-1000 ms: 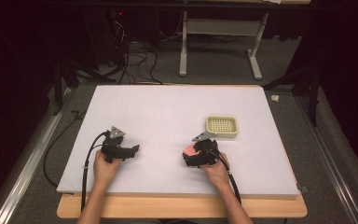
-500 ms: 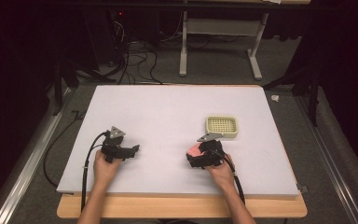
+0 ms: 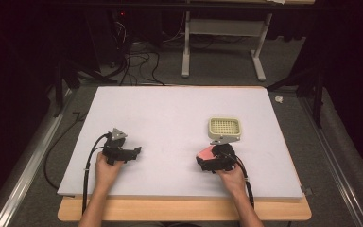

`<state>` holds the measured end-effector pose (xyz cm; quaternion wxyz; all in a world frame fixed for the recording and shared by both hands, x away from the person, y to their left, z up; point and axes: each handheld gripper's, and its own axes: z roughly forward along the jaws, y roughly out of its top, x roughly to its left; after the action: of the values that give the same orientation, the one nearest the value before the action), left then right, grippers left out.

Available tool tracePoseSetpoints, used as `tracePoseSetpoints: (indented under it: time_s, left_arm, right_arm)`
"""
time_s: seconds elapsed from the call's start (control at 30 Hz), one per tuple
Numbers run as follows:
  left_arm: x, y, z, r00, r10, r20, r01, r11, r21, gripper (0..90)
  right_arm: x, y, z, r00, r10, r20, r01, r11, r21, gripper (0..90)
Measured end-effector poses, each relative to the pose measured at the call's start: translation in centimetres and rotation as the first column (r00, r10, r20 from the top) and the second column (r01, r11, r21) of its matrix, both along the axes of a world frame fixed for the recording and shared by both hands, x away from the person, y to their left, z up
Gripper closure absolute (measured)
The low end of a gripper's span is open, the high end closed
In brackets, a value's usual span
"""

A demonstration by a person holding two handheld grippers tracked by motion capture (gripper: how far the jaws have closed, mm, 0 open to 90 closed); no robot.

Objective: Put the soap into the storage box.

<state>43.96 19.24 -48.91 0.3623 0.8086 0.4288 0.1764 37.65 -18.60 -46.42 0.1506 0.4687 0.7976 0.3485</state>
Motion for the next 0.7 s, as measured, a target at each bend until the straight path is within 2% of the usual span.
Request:
tracePoseSetpoints:
  time_s: [0.57, 0.7]
  left_arm:
    - [0.0, 0.0, 0.0, 1.0000, 0.000, 0.000, 0.000, 1.0000, 0.000, 17.8]
    - [0.0, 0.0, 0.0, 1.0000, 0.001, 0.000, -0.001, 1.0000, 0.000, 17.8]
  right_arm:
    - [-1.0, -3.1, 0.1, 0.9983, -0.058, 0.000, 0.058, 0.998, 0.025, 13.6]
    - [-1.3, -3.9, 0.2, 0.9969, -0.079, 0.002, 0.079, 0.996, 0.047, 13.6]
